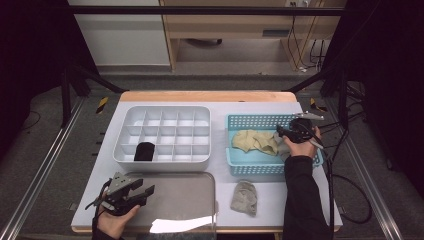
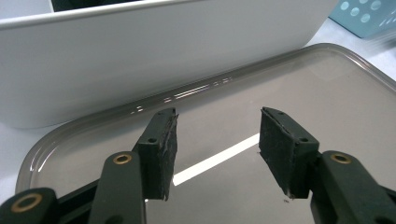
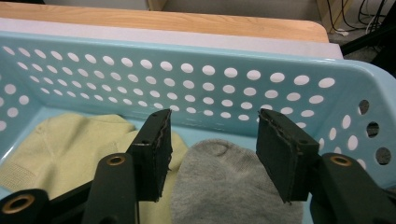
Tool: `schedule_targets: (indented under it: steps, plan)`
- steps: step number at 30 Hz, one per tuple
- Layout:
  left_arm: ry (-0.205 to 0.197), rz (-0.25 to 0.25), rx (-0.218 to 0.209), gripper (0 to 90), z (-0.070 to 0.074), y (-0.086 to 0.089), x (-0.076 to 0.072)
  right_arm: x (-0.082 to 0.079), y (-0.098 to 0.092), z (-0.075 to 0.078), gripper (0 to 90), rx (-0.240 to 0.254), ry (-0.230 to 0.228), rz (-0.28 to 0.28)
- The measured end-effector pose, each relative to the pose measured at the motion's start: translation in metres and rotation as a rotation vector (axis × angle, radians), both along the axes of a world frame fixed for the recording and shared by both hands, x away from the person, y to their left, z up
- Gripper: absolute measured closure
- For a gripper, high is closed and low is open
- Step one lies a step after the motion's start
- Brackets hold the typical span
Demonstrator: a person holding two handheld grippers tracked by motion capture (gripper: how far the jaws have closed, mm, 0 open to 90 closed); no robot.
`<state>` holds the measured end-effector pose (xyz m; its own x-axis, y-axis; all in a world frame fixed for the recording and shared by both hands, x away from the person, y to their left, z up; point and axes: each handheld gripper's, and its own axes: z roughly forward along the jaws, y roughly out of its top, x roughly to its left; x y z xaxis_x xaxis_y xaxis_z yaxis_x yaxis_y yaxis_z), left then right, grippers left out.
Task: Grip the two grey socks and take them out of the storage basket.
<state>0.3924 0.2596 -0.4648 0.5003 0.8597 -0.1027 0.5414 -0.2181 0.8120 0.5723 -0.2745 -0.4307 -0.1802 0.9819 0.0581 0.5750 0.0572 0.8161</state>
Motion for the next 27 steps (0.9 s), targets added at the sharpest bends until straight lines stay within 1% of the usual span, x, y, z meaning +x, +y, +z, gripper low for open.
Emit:
schedule_targets:
  steps: [4, 8, 12, 17, 18, 20, 21, 22, 24, 27]
  plan:
    - [0.002, -0.001, 0.002, 45.8, 0.000, 0.000, 0.000, 0.001, -0.001, -0.004, 44.7, -0.004, 0.008, 0.010]
    - [0.001, 0.000, 0.003, 45.8, 0.000, 0.000, 0.000, 0.003, -0.002, -0.009, 44.3, 0.003, 0.033, 0.009]
    - [0.003, 0.001, 0.003, 45.8, -0.001, 0.000, 0.001, 0.006, -0.004, -0.012, 44.1, -0.001, 0.058, 0.005]
    - [0.002, 0.000, 0.005, 45.8, -0.001, 0.000, 0.001, 0.008, -0.006, -0.015, 39.4, -0.002, 0.087, -0.013]
    - [0.003, 0.000, 0.004, 45.8, -0.001, 0.000, 0.001, 0.008, -0.006, -0.016, 38.1, -0.009, 0.092, -0.016]
    - [0.004, 0.000, 0.004, 45.8, -0.001, 0.000, 0.001, 0.009, -0.006, -0.017, 36.2, -0.006, 0.108, -0.014]
    - [0.004, -0.001, 0.004, 45.8, -0.001, 0.000, 0.001, 0.010, -0.006, -0.018, 34.9, -0.013, 0.116, -0.009]
    - [0.005, -0.001, 0.006, 45.8, -0.002, 0.000, 0.001, 0.010, -0.006, -0.019, 35.0, -0.019, 0.119, -0.005]
    - [0.005, -0.002, 0.006, 45.8, -0.002, 0.000, 0.001, 0.011, -0.006, -0.020, 34.6, -0.013, 0.126, -0.006]
    - [0.006, -0.002, 0.007, 45.8, -0.002, 0.000, 0.001, 0.013, -0.006, -0.022, 31.5, -0.010, 0.162, 0.003]
